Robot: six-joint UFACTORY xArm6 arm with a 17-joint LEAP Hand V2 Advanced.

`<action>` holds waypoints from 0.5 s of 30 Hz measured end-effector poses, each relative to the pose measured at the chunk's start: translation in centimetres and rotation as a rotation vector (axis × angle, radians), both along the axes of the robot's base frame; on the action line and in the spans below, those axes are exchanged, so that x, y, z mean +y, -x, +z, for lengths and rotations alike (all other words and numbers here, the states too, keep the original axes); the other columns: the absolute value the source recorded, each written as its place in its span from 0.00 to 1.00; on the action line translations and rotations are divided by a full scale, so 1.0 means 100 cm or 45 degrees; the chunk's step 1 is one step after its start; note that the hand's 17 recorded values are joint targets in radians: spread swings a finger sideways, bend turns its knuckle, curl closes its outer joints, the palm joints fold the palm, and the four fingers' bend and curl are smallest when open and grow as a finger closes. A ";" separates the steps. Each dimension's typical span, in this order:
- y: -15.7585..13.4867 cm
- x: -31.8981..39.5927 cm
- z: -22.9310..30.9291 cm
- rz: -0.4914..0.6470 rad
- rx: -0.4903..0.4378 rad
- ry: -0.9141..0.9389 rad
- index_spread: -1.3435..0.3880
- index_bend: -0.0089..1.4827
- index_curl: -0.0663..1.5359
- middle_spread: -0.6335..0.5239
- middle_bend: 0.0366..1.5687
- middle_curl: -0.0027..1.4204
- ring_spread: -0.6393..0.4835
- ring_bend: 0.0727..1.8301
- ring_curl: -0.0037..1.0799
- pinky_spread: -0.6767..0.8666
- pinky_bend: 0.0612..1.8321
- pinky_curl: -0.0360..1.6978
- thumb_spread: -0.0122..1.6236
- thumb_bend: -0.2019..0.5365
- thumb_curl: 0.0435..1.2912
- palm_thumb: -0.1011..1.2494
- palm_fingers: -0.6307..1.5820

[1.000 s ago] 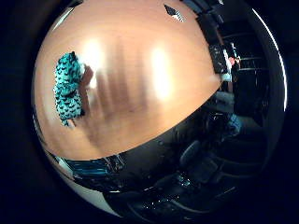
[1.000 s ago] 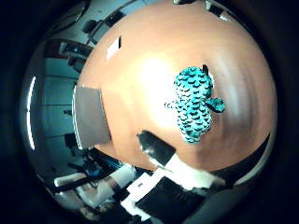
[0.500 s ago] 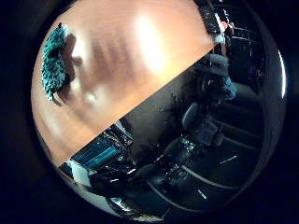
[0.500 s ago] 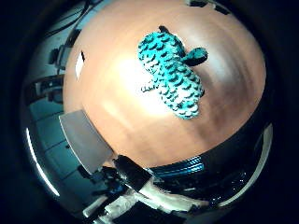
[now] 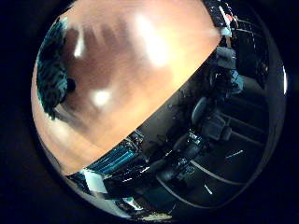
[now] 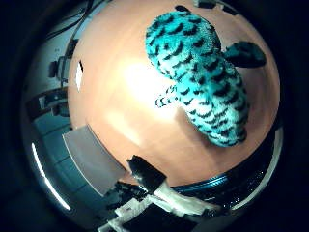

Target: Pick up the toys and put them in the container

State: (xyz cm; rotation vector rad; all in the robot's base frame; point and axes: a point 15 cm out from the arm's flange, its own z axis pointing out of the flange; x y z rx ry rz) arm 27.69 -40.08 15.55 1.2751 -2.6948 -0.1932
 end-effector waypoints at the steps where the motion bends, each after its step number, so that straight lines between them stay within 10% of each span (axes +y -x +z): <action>1: 0.000 -0.003 -0.002 -0.003 0.002 -0.001 0.78 0.13 0.27 0.80 0.10 0.22 0.87 0.06 0.16 0.76 0.12 0.19 0.62 0.24 0.19 0.32 0.36; 15: 0.001 -0.005 -0.026 0.015 0.053 -0.033 0.74 0.11 0.23 0.60 0.20 0.27 0.72 0.15 0.23 0.72 0.08 0.19 0.62 0.24 0.20 0.45 0.44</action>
